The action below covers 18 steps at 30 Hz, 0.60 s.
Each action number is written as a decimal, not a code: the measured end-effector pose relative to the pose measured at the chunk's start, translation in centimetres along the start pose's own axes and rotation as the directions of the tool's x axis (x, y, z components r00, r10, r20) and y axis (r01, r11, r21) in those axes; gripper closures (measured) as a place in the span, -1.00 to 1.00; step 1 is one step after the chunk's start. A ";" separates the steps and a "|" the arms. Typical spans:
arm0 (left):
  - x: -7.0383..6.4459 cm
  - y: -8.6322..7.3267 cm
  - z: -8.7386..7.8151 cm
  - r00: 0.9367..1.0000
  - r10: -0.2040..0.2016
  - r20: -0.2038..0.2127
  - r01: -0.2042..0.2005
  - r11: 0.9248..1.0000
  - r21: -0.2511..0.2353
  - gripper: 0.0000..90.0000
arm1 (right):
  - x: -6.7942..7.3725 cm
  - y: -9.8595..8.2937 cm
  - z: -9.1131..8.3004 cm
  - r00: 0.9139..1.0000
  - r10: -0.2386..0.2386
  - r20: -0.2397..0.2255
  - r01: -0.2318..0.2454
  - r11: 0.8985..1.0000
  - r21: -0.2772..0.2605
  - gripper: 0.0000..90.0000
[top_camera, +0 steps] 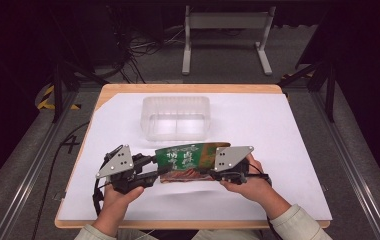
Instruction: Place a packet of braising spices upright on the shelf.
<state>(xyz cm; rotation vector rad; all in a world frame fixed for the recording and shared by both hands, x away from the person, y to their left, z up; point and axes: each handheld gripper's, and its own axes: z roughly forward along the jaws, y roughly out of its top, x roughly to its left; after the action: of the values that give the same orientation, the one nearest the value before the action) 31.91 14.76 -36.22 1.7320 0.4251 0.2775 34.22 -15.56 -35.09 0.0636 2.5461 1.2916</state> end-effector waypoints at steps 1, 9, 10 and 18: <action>0.0 -0.1 0.0 1.000 0.001 -0.011 -0.001 1.000 0.003 0.29 | -0.1 0.1 -0.1 1.000 0.011 0.005 -0.011 1.000 -0.001 0.99; 0.6 -1.2 -1.2 0.995 -0.015 -0.096 0.019 0.999 0.037 -0.02 | -1.4 1.4 -0.3 0.997 0.062 0.045 -0.062 0.998 0.002 0.99; 0.6 -1.4 -1.5 0.994 -0.017 -0.104 0.021 0.999 0.042 -0.03 | -1.6 1.6 -0.3 0.996 0.069 0.049 -0.070 0.998 0.005 0.99; 1.2 -2.8 -2.6 0.985 -0.028 -0.170 0.042 0.996 0.075 -0.18 | -3.9 2.8 -0.7 0.988 0.118 0.094 -0.121 0.992 0.022 0.99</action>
<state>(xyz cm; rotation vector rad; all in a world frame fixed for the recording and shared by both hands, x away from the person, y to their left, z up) 31.60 18.00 -38.45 1.7828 0.5960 0.3880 37.50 -15.09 -31.52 0.2798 2.5146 1.2645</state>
